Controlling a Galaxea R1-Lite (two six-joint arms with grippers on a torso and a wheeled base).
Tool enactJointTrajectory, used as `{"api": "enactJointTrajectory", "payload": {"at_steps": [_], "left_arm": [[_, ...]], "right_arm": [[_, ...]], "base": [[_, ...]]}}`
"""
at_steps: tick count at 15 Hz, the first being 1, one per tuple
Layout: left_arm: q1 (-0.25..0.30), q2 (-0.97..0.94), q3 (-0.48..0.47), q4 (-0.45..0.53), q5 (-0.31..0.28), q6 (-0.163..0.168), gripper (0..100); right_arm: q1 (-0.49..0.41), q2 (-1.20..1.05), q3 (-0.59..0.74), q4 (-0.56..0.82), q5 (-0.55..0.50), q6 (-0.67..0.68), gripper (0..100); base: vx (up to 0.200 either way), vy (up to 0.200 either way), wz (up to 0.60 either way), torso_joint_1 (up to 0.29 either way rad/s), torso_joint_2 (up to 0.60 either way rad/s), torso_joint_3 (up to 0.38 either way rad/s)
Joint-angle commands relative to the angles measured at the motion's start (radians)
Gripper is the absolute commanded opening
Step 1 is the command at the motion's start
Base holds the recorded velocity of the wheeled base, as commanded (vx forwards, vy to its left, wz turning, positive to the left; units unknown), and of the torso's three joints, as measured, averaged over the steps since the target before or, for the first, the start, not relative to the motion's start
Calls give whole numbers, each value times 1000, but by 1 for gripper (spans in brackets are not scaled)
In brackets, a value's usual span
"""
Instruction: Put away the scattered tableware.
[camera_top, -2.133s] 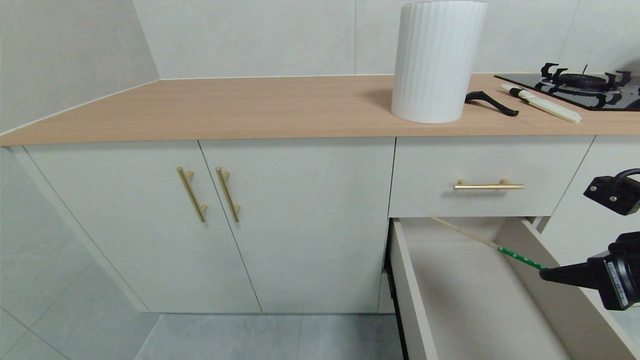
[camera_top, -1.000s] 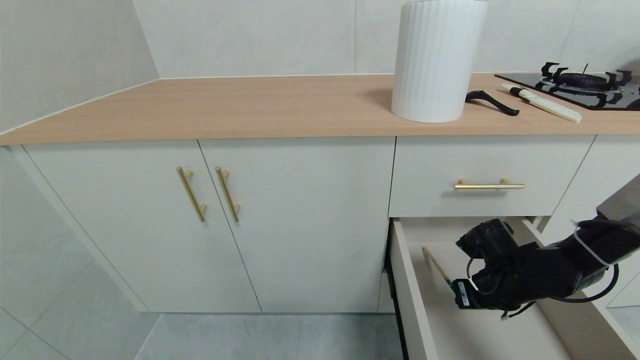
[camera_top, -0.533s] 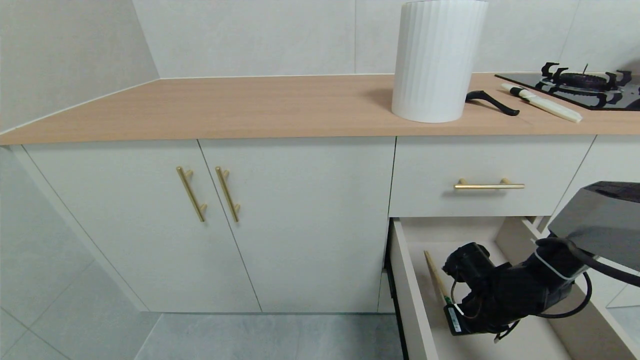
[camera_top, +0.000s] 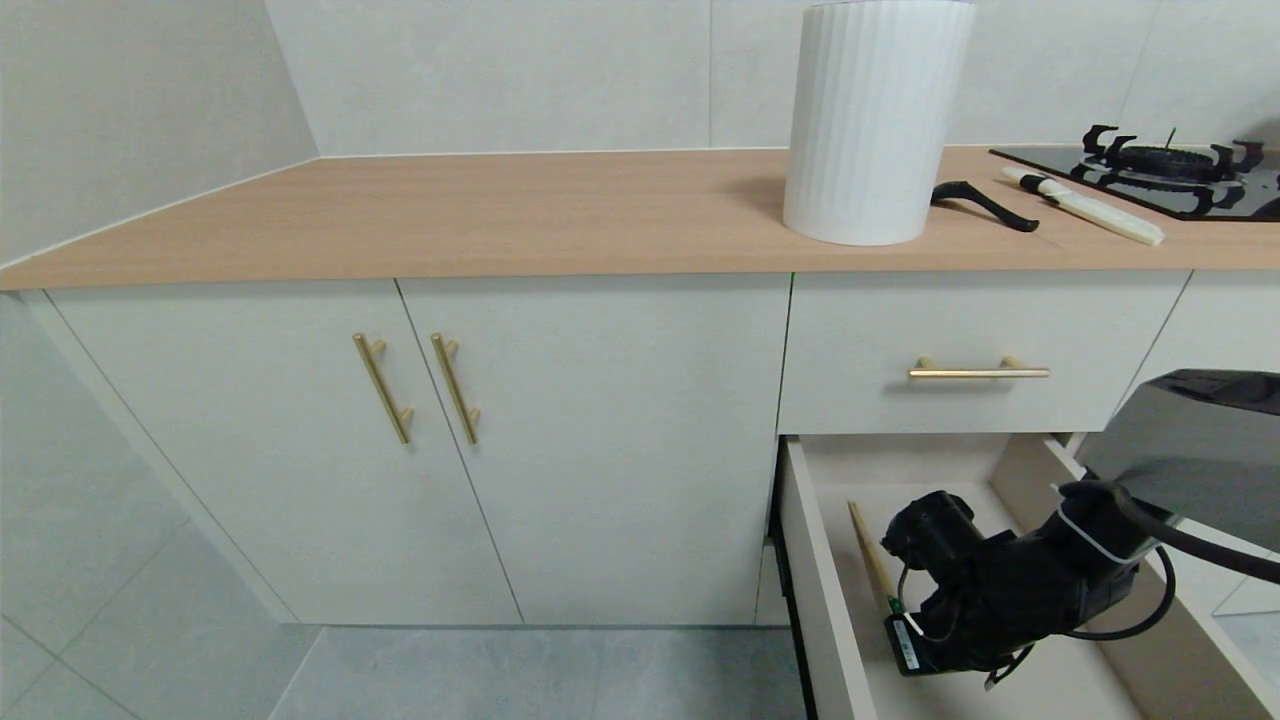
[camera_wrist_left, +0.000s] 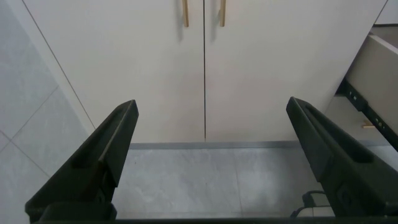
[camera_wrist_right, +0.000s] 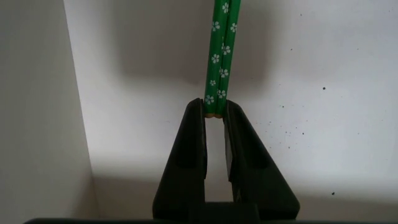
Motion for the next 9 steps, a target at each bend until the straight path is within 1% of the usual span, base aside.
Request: {"api": "enactJointTrajectory", "payload": {"at_steps": [1, 9], "left_arm": [[0, 0, 0, 0, 0, 0, 100], [0, 0, 0, 0, 0, 0, 100]], "right_arm": [[0, 2, 0, 0, 0, 0, 100], [0, -15, 0, -2, -3, 0, 100]], "base": [[0, 0, 0, 0, 0, 0], [0, 0, 0, 0, 0, 0]]}}
